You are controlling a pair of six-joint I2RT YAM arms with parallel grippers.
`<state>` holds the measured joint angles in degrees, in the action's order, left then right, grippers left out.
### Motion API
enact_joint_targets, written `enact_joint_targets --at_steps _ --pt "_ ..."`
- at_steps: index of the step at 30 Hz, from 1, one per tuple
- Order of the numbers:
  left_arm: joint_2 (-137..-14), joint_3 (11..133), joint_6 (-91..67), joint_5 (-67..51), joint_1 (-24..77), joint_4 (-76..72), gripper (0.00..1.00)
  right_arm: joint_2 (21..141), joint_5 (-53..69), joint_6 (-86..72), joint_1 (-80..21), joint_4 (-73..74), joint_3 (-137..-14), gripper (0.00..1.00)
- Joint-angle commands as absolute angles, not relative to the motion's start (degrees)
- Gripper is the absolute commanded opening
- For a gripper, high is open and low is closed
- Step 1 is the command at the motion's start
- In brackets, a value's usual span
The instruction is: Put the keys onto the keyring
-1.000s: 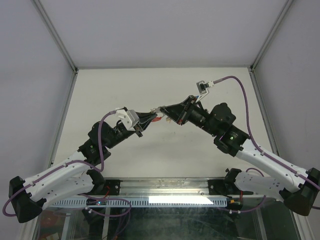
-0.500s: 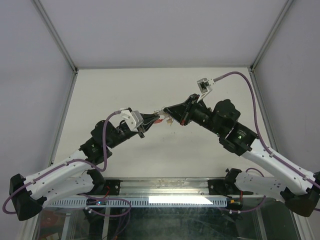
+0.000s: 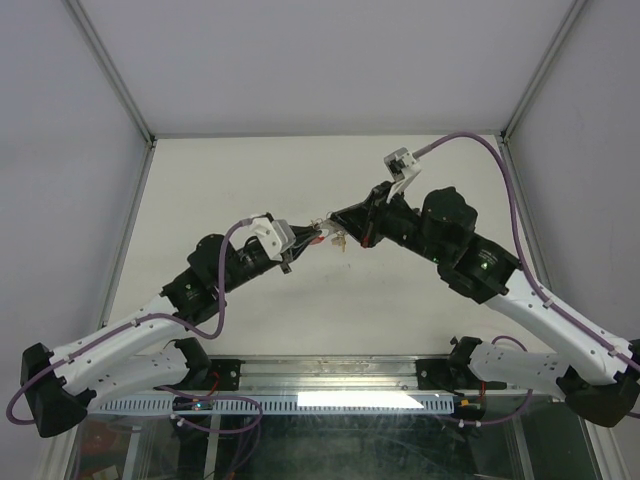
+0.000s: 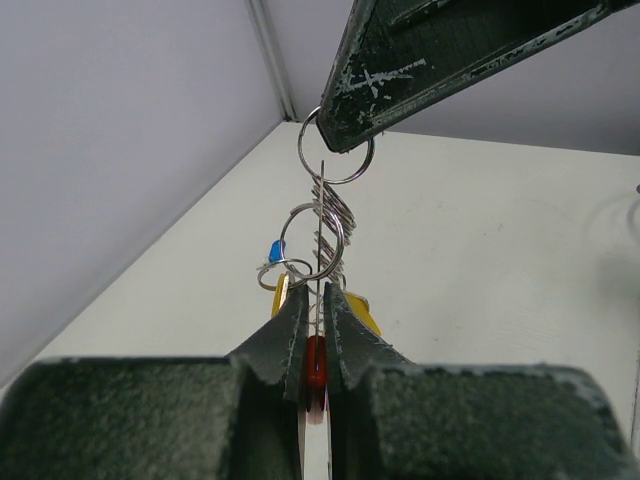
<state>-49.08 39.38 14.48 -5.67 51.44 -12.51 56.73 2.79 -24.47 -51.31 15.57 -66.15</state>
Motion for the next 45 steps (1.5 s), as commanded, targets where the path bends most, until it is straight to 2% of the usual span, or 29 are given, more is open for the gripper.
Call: enact_joint_targets --at_steps 1,12,26,28,37,45 --pt "-49.65 42.02 14.76 -4.62 51.18 -10.43 0.00 54.17 2.62 -19.17 -50.89 2.24 -64.46 0.00" --pt "-50.44 43.40 12.91 -6.11 51.15 -10.07 0.00 56.00 2.12 -12.91 -51.11 -7.79 -59.42 0.00" --pt "-50.64 46.03 7.39 -7.16 51.16 -10.11 0.01 55.00 0.61 -9.36 -53.77 -41.76 -41.84 0.00" --pt "-50.55 46.29 6.56 -7.43 51.16 -10.18 0.04 55.78 0.29 -9.23 -54.32 -47.55 -39.64 0.00" --pt "-47.28 46.67 4.03 -11.36 51.16 -12.00 0.30 59.06 1.00 -7.53 -55.71 -70.19 -35.28 0.00" --pt "-43.82 48.97 2.20 -12.81 51.19 -9.99 0.41 59.58 2.64 -5.40 -55.83 -76.66 -34.26 0.00"
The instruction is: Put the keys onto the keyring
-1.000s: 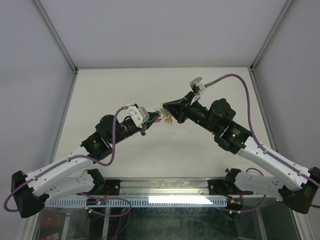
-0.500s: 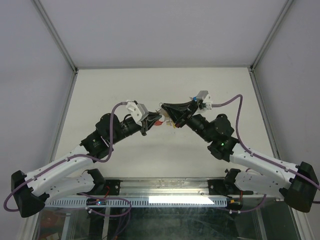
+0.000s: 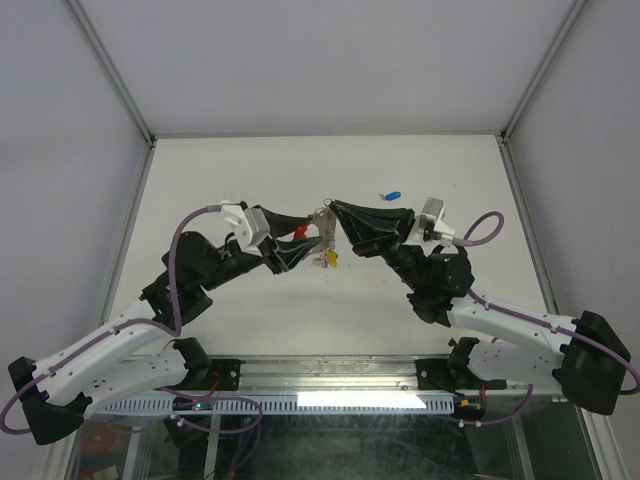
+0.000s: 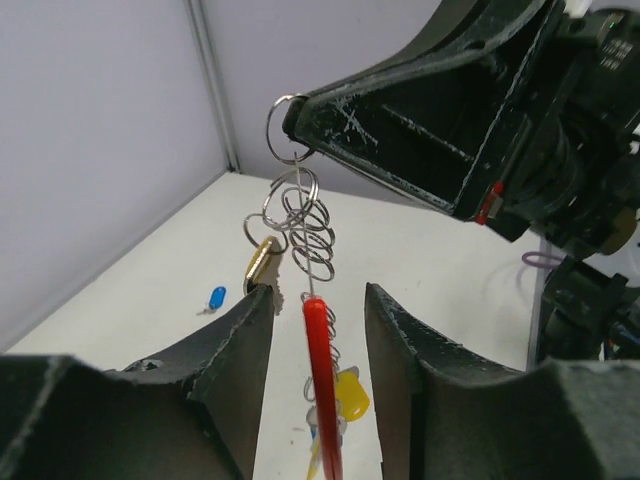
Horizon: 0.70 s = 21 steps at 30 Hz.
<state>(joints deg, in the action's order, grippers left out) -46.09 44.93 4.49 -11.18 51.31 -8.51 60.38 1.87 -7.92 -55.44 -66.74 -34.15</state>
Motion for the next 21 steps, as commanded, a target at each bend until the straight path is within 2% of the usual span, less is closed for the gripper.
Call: enact_joint_targets --at_steps 1,7,11,15,18,21 --pt "-43.45 49.60 1.48 -12.16 51.20 -9.30 0.43 59.22 2.67 -4.87 -55.93 -76.73 -34.08 0.00" --pt "-42.26 54.96 -3.33 -8.82 51.20 -4.13 0.55 55.07 4.15 -2.57 -55.85 -73.57 -32.90 0.00" --pt "-42.57 57.79 -4.94 -8.05 51.15 -2.68 0.58 51.42 7.30 -2.95 -55.86 -66.61 -33.17 0.00" --pt "-43.86 59.71 -4.59 -10.79 51.15 -2.88 0.55 48.48 11.90 -4.44 -55.86 -61.46 -33.94 0.00" --pt "-44.99 60.06 -3.89 -16.50 51.16 -5.11 0.52 47.72 15.17 -5.56 -55.83 -59.15 -34.75 0.00" --pt "-45.71 59.38 -2.62 -24.46 51.20 -8.52 0.45 47.99 17.32 -6.39 -55.89 -57.98 -35.56 0.00"
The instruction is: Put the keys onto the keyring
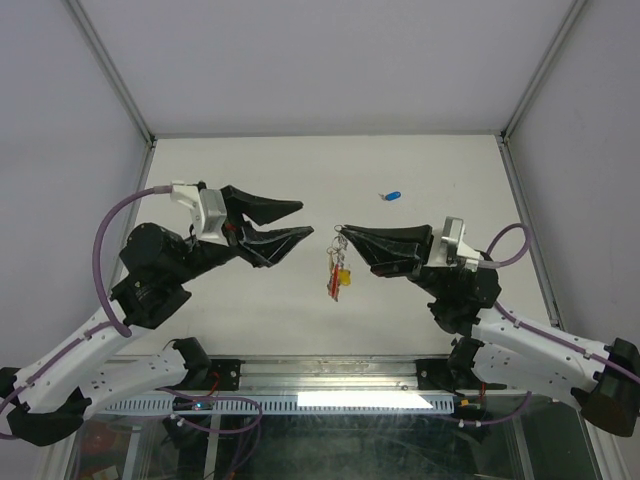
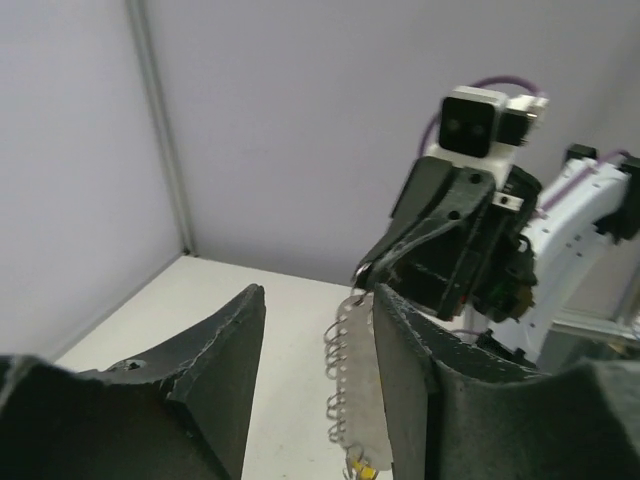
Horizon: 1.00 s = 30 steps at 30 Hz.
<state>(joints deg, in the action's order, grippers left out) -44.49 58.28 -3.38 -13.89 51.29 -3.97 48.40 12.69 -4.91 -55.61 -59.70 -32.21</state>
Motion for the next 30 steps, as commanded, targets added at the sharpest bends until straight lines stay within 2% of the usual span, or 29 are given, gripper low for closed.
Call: enact_joint_targets --at_steps 1,5,9,25,30 --pt "-46.02 59.08 -2.45 -27.49 51.16 -9.39 0.43 48.23 17.55 -6.77 -55.89 -58.16 -35.76 0.00" --pt "-46.81 58.66 -1.83 -32.36 51.22 -10.36 0.37 48.92 17.94 -7.42 -55.90 -59.68 -35.86 0.00" --pt "-45.75 57.64 -1.45 -34.18 51.16 -10.77 0.36 49.40 18.67 -8.11 -55.90 -61.26 -36.10 0.00" --pt "-45.95 55.26 0.09 -28.83 51.15 -9.65 0.32 51.28 21.25 -10.80 -55.98 -65.29 -37.15 0.00" --pt "-46.44 55.10 0.00 -29.00 51.17 -9.64 0.29 51.58 21.92 -11.35 -55.99 -65.59 -37.52 0.00"
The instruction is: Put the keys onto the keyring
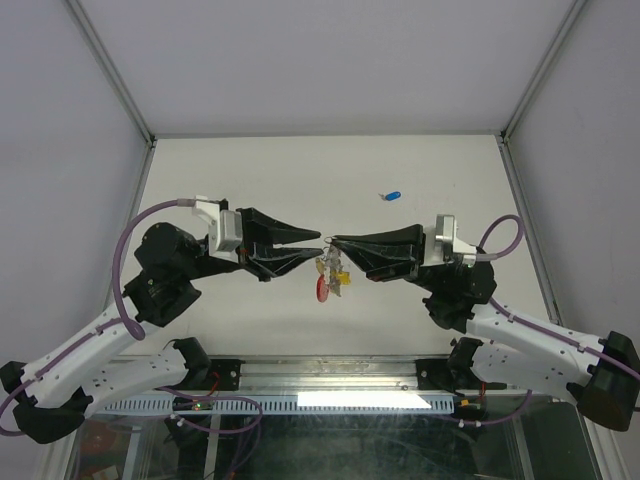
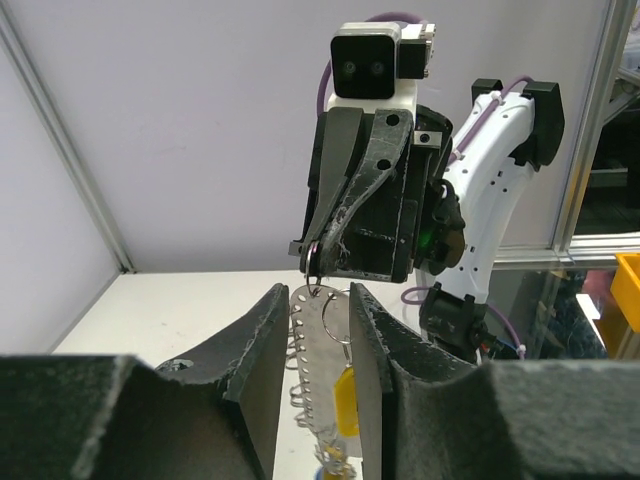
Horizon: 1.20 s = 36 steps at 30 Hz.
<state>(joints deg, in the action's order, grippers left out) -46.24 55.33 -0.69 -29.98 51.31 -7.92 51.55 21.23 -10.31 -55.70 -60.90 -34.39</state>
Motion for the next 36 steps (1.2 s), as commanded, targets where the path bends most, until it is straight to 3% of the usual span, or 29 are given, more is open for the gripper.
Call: enact_joint_targets --at_steps 1,29,36 --pt "-46.51 55.19 0.00 -29.07 51.16 -9.68 0.28 51.66 21.97 -11.42 -55.99 -65.61 -37.57 0.00" --pt "-49.41 56.00 -0.01 -33.17 51.15 -10.93 0.13 51.22 23.64 -11.70 -56.25 -64.03 -37.00 0.00" --pt "-48.97 55.76 0.87 -34.36 51.16 -12.44 0.00 50.85 24.05 -11.45 -56.25 -62.05 -36.97 0.00"
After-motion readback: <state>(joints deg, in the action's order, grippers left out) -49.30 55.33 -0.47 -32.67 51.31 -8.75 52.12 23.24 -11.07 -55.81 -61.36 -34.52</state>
